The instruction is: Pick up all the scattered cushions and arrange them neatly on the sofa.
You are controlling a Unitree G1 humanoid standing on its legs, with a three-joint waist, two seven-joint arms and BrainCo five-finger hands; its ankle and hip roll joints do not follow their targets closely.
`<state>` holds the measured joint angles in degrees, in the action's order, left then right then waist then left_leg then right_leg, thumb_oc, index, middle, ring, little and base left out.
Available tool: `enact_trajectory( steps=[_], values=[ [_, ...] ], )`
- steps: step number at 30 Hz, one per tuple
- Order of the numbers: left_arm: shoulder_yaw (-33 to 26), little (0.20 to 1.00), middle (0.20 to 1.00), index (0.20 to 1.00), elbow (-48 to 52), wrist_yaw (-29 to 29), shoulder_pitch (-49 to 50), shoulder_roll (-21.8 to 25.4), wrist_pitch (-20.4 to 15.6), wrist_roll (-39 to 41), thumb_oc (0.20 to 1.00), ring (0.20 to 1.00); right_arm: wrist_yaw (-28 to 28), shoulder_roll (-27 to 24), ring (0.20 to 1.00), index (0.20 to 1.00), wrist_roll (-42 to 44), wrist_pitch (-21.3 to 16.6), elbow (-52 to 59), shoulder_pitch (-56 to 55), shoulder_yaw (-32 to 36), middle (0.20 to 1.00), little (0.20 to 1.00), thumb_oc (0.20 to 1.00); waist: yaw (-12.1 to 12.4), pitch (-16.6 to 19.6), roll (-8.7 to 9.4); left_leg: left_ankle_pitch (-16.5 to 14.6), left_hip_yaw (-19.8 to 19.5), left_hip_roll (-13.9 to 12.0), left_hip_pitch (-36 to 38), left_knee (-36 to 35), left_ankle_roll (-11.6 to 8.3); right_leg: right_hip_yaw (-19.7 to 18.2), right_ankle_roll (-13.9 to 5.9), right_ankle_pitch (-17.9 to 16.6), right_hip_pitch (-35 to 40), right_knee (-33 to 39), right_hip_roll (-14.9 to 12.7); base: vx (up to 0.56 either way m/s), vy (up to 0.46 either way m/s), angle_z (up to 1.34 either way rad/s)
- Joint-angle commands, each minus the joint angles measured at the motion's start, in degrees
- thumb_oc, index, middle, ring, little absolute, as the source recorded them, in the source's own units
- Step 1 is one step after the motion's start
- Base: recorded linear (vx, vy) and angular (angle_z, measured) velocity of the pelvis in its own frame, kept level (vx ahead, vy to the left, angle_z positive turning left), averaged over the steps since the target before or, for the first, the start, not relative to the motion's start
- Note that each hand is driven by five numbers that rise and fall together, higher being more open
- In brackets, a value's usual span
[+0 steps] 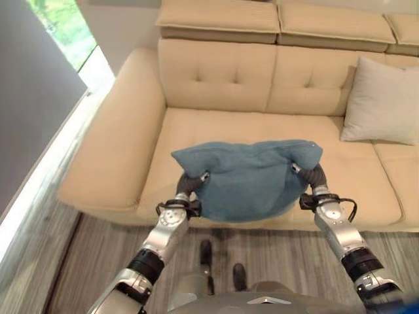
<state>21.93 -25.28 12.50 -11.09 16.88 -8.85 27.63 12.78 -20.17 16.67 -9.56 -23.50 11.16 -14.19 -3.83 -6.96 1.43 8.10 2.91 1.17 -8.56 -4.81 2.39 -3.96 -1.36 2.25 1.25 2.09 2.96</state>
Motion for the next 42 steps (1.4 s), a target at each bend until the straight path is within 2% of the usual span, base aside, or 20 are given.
enact_trajectory(
  steps=[1, 3, 5, 8, 10, 16, 17, 19, 23, 27, 28, 31, 34, 38, 42],
  values=[
    [0.7, 0.200, 0.200, 0.200, 7.3, -1.3, -6.4, 0.0, -4.8, 0.1, 0.200, 0.200, -1.6, 2.3, 0.200, 0.200, -0.3, -4.7, 4.5, 5.4, -1.1, 0.200, 0.200, 0.200, 2.4, 2.7, 0.80, -7.1, 0.9, 0.4, 1.8, 6.6, -3.17, 1.2, -7.24, -1.7, -8.0, -14.9, -5.9, 0.06, 0.136, -0.65],
    [0.1, 0.200, 0.200, 0.200, 8.3, -0.6, -7.1, 1.2, -5.1, -0.8, 0.200, 0.200, -1.3, 2.7, 0.200, 0.200, -0.5, -4.6, 4.0, 6.6, -1.2, 0.200, 0.200, 0.200, 2.5, 1.9, 0.27, -8.8, 1.3, 0.1, 2.0, 7.8, -2.46, 1.3, -7.02, -1.8, -10.8, -17.8, -6.9, 0.08, 0.098, -0.32],
    [-0.3, 0.200, 0.200, 0.200, 7.9, -0.5, -7.2, 1.2, -5.4, -1.1, 0.200, 0.200, -1.6, 2.8, 0.200, 0.200, -0.3, -4.6, 3.1, 7.0, -1.3, 0.200, 0.200, 0.200, 2.6, 2.3, 0.13, -9.6, 1.3, 0.2, 3.1, 7.5, -2.59, 2.3, -7.06, -2.4, -11.0, -13.7, -8.0, 0.13, 0.015, -0.39],
    [-1.2, 0.200, 0.200, 0.200, 7.4, -0.2, -7.4, 1.1, -5.4, -0.6, 0.200, 0.200, -2.1, 2.2, 0.200, 0.200, -0.8, -4.1, 2.9, 7.3, -1.5, 0.200, 0.200, 0.200, 1.7, 2.4, 0.33, -11.2, 1.2, 0.1, 5.7, 7.0, -3.51, 3.0, -8.31, -6.3, -14.0, -4.4, -9.4, 0.18, -0.051, -0.22],
    [-1.4, 0.200, 0.200, 0.200, 7.3, -0.2, -7.0, 0.4, -5.5, -1.3, 0.200, 0.200, -2.4, 1.7, 0.200, 0.200, -1.1, -4.0, 3.9, 6.0, -0.9, 0.200, 0.200, 0.200, 1.2, 3.3, 0.92, -11.6, 0.7, -0.2, 8.1, 6.5, -4.29, 2.5, -8.49, -6.5, -11.2, -3.2, -9.4, 0.23, -0.111, 0.10],
    [-0.6, 0.200, 0.200, 0.200, 5.7, 0.4, -9.0, -1.4, -4.9, -0.9, 0.200, 0.200, -1.5, 0.3, 0.200, 0.200, -2.1, -3.7, 5.1, 5.9, -0.3, 0.200, 0.200, 0.200, 0.1, 5.4, 0.13, -10.0, -0.1, -1.7, 10.2, 2.4, -5.75, 4.7, -7.54, -5.7, -7.6, -0.3, -8.0, 0.16, -0.135, 0.28],
    [0.0, 0.200, 0.200, 0.200, 5.0, 1.6, -12.1, -2.1, -4.7, -0.4, 0.200, 0.200, -0.6, -0.1, 0.200, 0.200, -2.1, -3.6, 5.8, 7.9, -0.4, 0.200, 0.200, 0.200, -0.3, 5.8, -0.54, -8.9, -0.2, -2.6, 10.4, 0.4, -6.71, 5.9, -7.15, -5.4, -6.8, 1.4, -7.5, 0.12, -0.164, 0.23],
    [0.7, 0.200, 0.200, 0.200, 4.4, 2.7, -15.7, -2.4, -5.0, -0.1, 0.200, 0.200, 0.5, -0.5, 0.200, 0.200, -2.1, -3.7, 6.3, 10.8, -1.1, 0.200, 0.200, 0.200, -0.6, 5.6, -0.88, -8.3, -0.4, -3.1, 9.8, -0.1, -7.20, 6.4, -6.95, -5.3, -6.9, 2.2, -7.1, 0.03, -0.120, 0.24],
    [1.7, 0.200, 0.200, 0.200, 3.0, 5.6, -23.2, -1.5, -5.7, 0.8, 0.200, 0.200, 2.6, -1.4, 0.200, 0.200, -1.3, -3.9, 5.1, 18.8, -3.0, 0.200, 0.200, 0.200, -0.7, 4.8, -1.29, -7.6, -0.5, -3.7, 7.0, -0.2, -7.73, 6.9, -6.96, -5.7, -9.0, 2.8, -6.8, -0.06, -0.047, 0.08],
    [3.6, 0.200, 0.200, 0.200, -3.1, 8.8, -36.7, 0.2, -7.4, 3.6, 0.200, 0.200, 5.9, -4.7, 0.200, 0.200, -0.1, -3.8, -1.8, 33.6, -6.8, 0.200, 0.200, 0.200, -0.8, 3.1, -2.05, -5.5, -0.9, -4.0, 0.6, -0.2, -8.60, 7.3, -7.35, -6.9, -14.8, 2.6, -6.8, -0.15, -0.033, 0.04],
    [4.9, 0.200, 0.200, 0.200, -6.7, 10.0, -43.5, 1.4, -8.5, 5.1, 0.200, 0.200, 7.8, -5.7, 0.200, 0.200, 1.3, -4.0, -5.4, 40.9, -8.3, 0.200, 0.200, 0.200, -0.9, 2.8, -2.34, -4.7, -1.3, -3.9, -2.8, -0.2, -8.96, 6.9, -7.51, -7.9, -18.2, 2.6, -6.7, -0.11, -0.020, 0.07],
    [5.3, 0.200, 0.200, 0.200, -9.3, 10.5, -47.7, 2.2, -9.1, 5.8, 0.200, 0.200, 8.5, -5.8, 0.200, 0.200, 2.4, -4.5, -8.2, 45.3, -9.3, 0.200, 0.200, 0.200, -0.8, 2.9, -2.42, -4.3, -1.6, -3.9, -5.1, -0.2, -9.10, 6.7, -7.59, -8.6, -20.6, 2.5, -6.5, -0.04, -0.025, 0.01],
    [6.7, 0.200, 0.200, 0.200, -15.0, 11.7, -55.1, 4.7, -9.9, 5.4, 0.200, 0.200, 9.3, -7.9, 0.200, 0.200, 3.0, -5.2, -14.3, 53.9, -12.8, 0.200, 0.200, 0.200, -0.5, 3.3, -2.31, -2.8, -2.4, -3.9, -10.1, -0.2, -10.08, 6.3, -7.88, -10.2, -25.1, 2.9, -6.3, -0.02, -0.047, -0.04],
    [8.2, 0.200, 0.200, 0.200, -19.5, 11.0, -58.6, 6.1, -9.8, 5.5, 0.200, 0.200, 9.1, -8.9, 0.200, 0.200, 3.2, -5.4, -18.3, 58.2, -15.2, 0.200, 0.200, 0.200, -0.5, 3.8, -2.45, -1.7, -2.8, -3.9, -14.3, -0.2, -10.74, 6.3, -8.37, -10.8, -28.9, 2.9, -6.0, 0.00, -0.050, 0.03],
    [8.2, 0.200, 0.200, 0.200, -22.9, 10.4, -59.5, 5.4, -9.6, 6.0, 0.200, 0.200, 8.4, -9.3, 0.200, 0.200, 1.4, -4.7, -22.0, 61.1, -18.2, 0.200, 0.200, 0.200, -0.3, 3.5, -2.71, -0.8, -3.7, -3.9, -17.4, -0.2, -11.29, 6.4, -8.46, -11.2, -32.0, 2.9, -6.0, 0.02, -0.039, 0.03]
  ],
)
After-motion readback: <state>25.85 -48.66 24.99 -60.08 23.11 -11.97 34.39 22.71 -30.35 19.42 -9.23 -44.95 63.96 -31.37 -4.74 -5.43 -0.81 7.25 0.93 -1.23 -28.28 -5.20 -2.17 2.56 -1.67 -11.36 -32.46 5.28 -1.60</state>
